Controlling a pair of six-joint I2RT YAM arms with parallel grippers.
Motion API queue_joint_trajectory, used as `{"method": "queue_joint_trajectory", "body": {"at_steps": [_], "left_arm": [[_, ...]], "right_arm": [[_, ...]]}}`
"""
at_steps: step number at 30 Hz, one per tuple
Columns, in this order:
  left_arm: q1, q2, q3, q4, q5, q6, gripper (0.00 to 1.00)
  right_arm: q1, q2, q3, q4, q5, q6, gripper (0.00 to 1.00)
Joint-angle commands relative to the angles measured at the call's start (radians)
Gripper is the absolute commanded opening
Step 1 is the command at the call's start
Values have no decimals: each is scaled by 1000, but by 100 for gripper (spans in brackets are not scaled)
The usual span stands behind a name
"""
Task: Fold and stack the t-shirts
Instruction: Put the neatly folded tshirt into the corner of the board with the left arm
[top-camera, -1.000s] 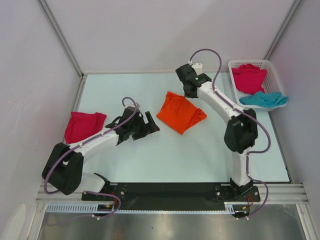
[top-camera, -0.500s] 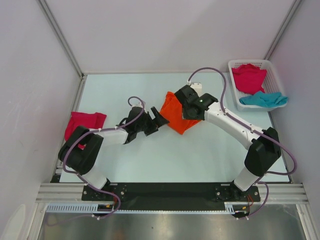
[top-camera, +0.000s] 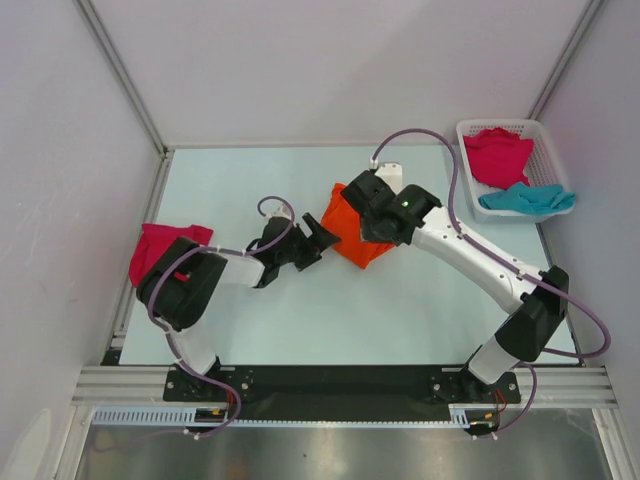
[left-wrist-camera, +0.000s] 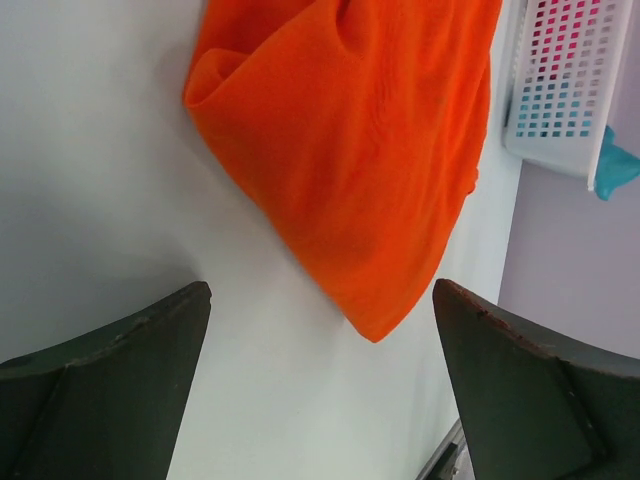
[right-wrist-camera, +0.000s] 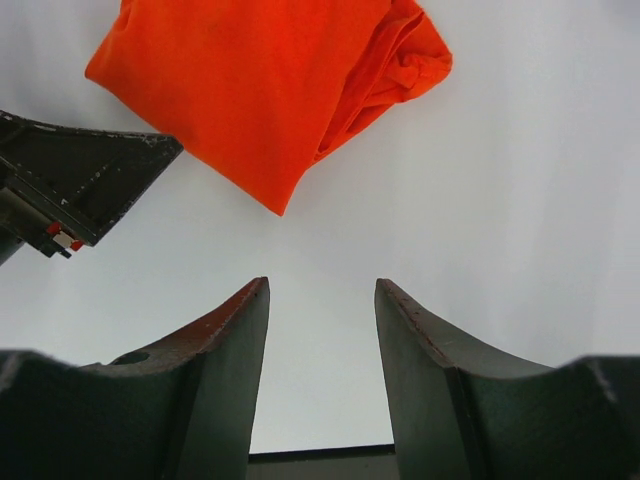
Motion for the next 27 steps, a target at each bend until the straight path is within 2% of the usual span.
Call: {"method": "queue_joint_trajectory", "body": {"at_steps": [1, 14, 27], "left_arm": [[-6, 52, -21, 118, -26, -63, 100], [-6, 293, 59, 466, -7, -396, 100], [-8, 431, 99, 500, -9, -462, 100]], "right_arm": [[8, -39, 101, -127, 84, 43, 52], [31, -4, 239, -340, 151, 110, 52], [46, 36, 388, -420, 151, 118, 52]]}}
